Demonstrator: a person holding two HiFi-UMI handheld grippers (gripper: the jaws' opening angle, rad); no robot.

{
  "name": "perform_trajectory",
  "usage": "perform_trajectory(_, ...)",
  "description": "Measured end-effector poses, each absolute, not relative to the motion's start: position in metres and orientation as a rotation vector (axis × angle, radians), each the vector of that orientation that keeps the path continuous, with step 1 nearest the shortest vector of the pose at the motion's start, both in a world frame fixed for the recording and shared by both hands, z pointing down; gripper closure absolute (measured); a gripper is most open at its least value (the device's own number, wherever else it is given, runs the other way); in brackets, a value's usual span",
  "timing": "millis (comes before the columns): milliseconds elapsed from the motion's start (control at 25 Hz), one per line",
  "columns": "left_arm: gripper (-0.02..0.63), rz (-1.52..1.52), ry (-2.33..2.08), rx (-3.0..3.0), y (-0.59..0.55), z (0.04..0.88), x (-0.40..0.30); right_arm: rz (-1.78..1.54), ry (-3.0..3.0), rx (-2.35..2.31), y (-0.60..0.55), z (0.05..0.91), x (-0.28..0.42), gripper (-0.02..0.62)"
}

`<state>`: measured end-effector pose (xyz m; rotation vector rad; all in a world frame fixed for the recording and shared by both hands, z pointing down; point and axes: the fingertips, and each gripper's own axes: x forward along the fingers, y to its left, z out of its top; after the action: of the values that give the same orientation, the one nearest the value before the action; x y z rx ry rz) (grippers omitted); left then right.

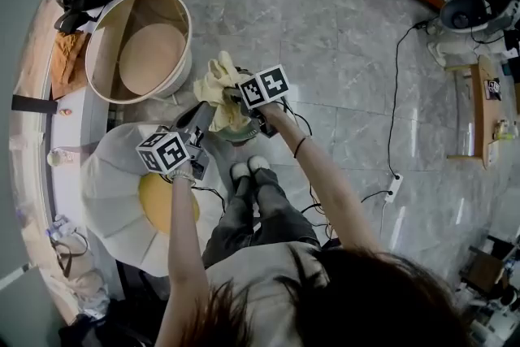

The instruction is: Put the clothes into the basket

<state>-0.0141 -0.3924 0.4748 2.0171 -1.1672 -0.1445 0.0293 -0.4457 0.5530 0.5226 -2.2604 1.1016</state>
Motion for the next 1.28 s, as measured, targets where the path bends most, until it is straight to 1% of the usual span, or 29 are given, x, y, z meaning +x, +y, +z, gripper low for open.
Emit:
perform_trajectory(360,0.595,-0.106,-1.138,1.958,-0.399,0.508,-0.014,1.037,-2.104,0.534,-0.448,0.606,0.036,0.545)
perform_trajectory(400,0.595,-0.102,-1.133,1.951,-0.399,0.513,-0.015,1.018,-2.086,0.539,-0.448,0.613,0.036,0.531)
perform_trajectory(480,0.595,-0.093,-1.127,1.937,-0.399,0.522,-0.018,0.996,-2.060,0.551,-0.451,0.625,0.035,0.481)
perform_trajectory(520,0.595,-0.088,-1.125,1.929,-0.399,0.526,-0.019,1.000,-2.053,0.562,-0.453,0.630,0.035,0.472)
perform_trajectory(960,0.595,-0.071,-1.113,1.875,-0.397,0.555,-0.023,1.102,-2.056,0.613,-0.453,0.653,0.040,0.471)
perform_trajectory(1280,0.595,-0.077,-1.113,1.880,-0.395,0.552,-0.018,1.126,-2.080,0.588,-0.446,0.639,0.036,0.471)
